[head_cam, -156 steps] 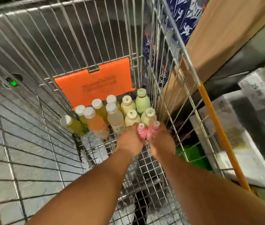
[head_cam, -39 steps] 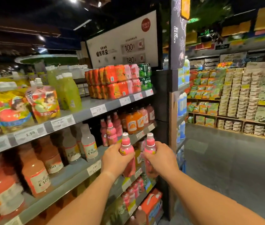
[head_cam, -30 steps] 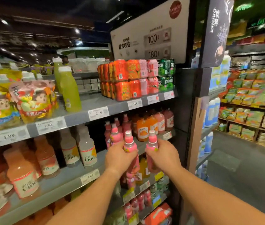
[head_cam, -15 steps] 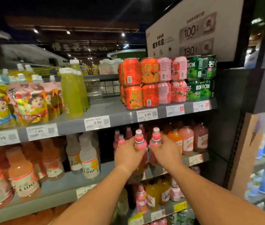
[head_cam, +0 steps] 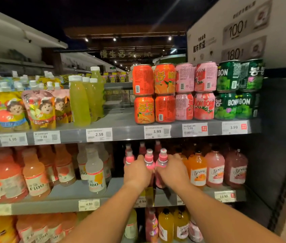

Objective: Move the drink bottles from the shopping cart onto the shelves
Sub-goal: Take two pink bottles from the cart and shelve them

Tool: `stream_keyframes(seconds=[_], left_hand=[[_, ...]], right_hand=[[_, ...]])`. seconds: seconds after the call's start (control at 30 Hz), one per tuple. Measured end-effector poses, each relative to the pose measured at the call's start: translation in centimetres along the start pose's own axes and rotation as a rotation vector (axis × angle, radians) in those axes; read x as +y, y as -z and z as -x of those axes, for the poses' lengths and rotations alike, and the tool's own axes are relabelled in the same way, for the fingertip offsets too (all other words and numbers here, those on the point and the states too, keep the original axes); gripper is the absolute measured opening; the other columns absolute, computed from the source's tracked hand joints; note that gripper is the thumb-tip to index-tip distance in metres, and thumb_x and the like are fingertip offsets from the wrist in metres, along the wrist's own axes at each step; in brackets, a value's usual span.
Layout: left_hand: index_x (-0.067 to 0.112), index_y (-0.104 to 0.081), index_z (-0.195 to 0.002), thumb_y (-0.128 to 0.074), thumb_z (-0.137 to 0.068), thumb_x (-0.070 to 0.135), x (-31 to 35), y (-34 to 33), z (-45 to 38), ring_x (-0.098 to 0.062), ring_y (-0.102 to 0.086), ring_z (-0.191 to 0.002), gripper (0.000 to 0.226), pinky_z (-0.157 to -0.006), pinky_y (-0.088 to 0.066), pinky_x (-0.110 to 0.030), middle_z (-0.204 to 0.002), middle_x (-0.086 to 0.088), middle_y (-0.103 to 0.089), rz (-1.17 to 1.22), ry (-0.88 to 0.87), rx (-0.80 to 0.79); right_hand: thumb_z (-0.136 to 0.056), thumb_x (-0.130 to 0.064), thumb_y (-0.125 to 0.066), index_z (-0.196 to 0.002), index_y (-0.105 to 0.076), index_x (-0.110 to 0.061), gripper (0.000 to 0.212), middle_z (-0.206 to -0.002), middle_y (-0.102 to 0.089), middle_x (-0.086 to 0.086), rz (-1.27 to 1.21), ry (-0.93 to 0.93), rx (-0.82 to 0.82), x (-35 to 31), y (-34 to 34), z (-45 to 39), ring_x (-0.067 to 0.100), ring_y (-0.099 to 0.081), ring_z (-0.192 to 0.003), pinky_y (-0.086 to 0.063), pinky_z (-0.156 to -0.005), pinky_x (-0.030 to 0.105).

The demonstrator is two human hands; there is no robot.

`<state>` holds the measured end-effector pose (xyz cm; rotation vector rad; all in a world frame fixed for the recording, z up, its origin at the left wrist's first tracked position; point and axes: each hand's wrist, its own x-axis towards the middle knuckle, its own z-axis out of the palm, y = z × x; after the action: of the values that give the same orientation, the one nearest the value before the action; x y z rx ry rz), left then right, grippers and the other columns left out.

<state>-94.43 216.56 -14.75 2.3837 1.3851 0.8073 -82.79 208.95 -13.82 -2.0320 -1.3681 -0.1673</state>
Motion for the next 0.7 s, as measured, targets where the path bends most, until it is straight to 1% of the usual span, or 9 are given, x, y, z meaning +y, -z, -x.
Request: stream_keyframes(seconds=[0.07, 0.1, 0.2, 0.27, 0.33, 0.4, 0.53, 0.6, 0.7], left_hand=[[0.020, -0.044, -0.102, -0.060, -0.087, 0.040, 0.1, -0.5, -0.3, -0.033, -0.062, -0.097, 0.030, -0.082, -0.047, -0.042, -0.096, -0.005, -0.067, -0.039, -0.011, -0.004], [0.022, -0.041, -0.098, -0.061, -0.088, 0.038, -0.1, -0.7, -0.4, -0.031, -0.063, -0.095, 0.027, -0.080, -0.045, -0.041, -0.093, -0.002, -0.067, -0.046, -0.011, -0.006], [0.027, -0.041, -0.087, -0.069, -0.083, 0.036, -0.4, -0.9, -0.7, -0.024, -0.060, -0.086, 0.030, -0.070, -0.038, -0.032, -0.087, 0.006, -0.055, 0.005, 0.018, 0.004], [0.028, -0.041, -0.087, -0.071, -0.082, 0.032, -0.7, -1.0, -0.8, -0.018, -0.052, -0.076, 0.032, -0.068, -0.035, -0.028, -0.084, 0.009, -0.050, 0.019, 0.021, 0.026], [0.026, -0.037, -0.091, -0.067, -0.084, 0.025, -0.9, -1.1, -0.9, -0.015, -0.045, -0.067, 0.031, -0.064, -0.034, -0.026, -0.074, 0.013, -0.047, 0.021, 0.024, 0.043], [0.023, -0.039, -0.097, -0.062, -0.087, 0.021, -1.1, -1.3, -1.1, -0.015, -0.048, -0.065, 0.025, -0.062, -0.035, -0.027, -0.069, 0.013, -0.048, 0.005, 0.004, 0.028], [0.018, -0.046, -0.108, -0.057, -0.091, 0.019, -0.9, -1.2, -0.9, -0.024, -0.063, -0.081, 0.020, -0.065, -0.038, -0.031, -0.085, 0.002, -0.064, -0.011, 0.000, 0.008], [0.021, -0.045, -0.104, -0.059, -0.090, 0.021, -0.7, -1.1, -0.4, -0.025, -0.066, -0.088, 0.019, -0.067, -0.038, -0.031, -0.093, 0.001, -0.065, 0.024, 0.008, -0.002], [0.024, -0.041, -0.102, -0.062, -0.088, 0.027, -0.4, -0.9, 0.4, -0.028, -0.065, -0.095, 0.025, -0.070, -0.042, -0.031, -0.105, -0.001, -0.062, 0.085, -0.008, -0.002]], right_hand=[[-0.084, -0.027, -0.062, -0.102, -0.049, -0.019, 0.024, -0.097, -0.056, 0.002, -0.071, -0.086, 0.019, 0.0, 0.1, -0.2, 0.023, -0.058, -0.089, -0.037, -0.067, 0.028], [-0.084, -0.028, -0.065, -0.105, -0.043, -0.021, 0.032, -0.098, -0.055, 0.000, -0.068, -0.093, 0.013, 0.0, 0.0, -0.3, 0.023, -0.060, -0.088, -0.038, -0.066, 0.028], [-0.086, -0.028, -0.067, -0.099, -0.028, -0.026, 0.041, -0.088, -0.051, -0.005, 0.003, -0.074, -0.007, 0.2, -0.5, -0.1, 0.018, -0.054, -0.072, -0.033, -0.053, 0.023], [-0.088, -0.026, -0.064, -0.102, -0.029, -0.024, 0.038, -0.086, -0.053, -0.004, 0.028, -0.064, -0.007, 0.3, -1.0, -0.2, 0.016, -0.053, -0.068, -0.034, -0.051, 0.023], [-0.091, -0.024, -0.059, -0.110, -0.033, -0.019, 0.033, -0.089, -0.060, 0.002, 0.059, -0.050, -0.032, 0.3, -1.4, -0.6, 0.021, -0.061, -0.074, -0.041, -0.056, 0.028], [-0.093, -0.024, -0.056, -0.116, -0.036, -0.014, 0.032, -0.093, -0.063, 0.006, 0.101, -0.035, -0.066, 0.2, -1.5, -1.0, 0.025, -0.064, -0.082, -0.044, -0.060, 0.031], [-0.092, -0.025, -0.059, -0.117, -0.040, -0.012, 0.034, -0.097, -0.065, 0.007, 0.102, -0.061, -0.091, 0.2, -1.4, -1.3, 0.026, -0.065, -0.087, -0.045, -0.063, 0.030], [-0.090, -0.028, -0.063, -0.118, -0.041, -0.013, 0.039, -0.105, -0.061, 0.007, 0.058, -0.080, -0.079, 0.1, -1.4, -0.9, 0.025, -0.064, -0.090, -0.043, -0.064, 0.028], [-0.089, -0.031, -0.065, -0.126, -0.038, -0.013, 0.049, -0.118, -0.049, 0.007, 0.004, -0.064, -0.018, -0.1, -1.0, 0.2, 0.026, -0.063, -0.093, -0.047, -0.066, 0.029]])
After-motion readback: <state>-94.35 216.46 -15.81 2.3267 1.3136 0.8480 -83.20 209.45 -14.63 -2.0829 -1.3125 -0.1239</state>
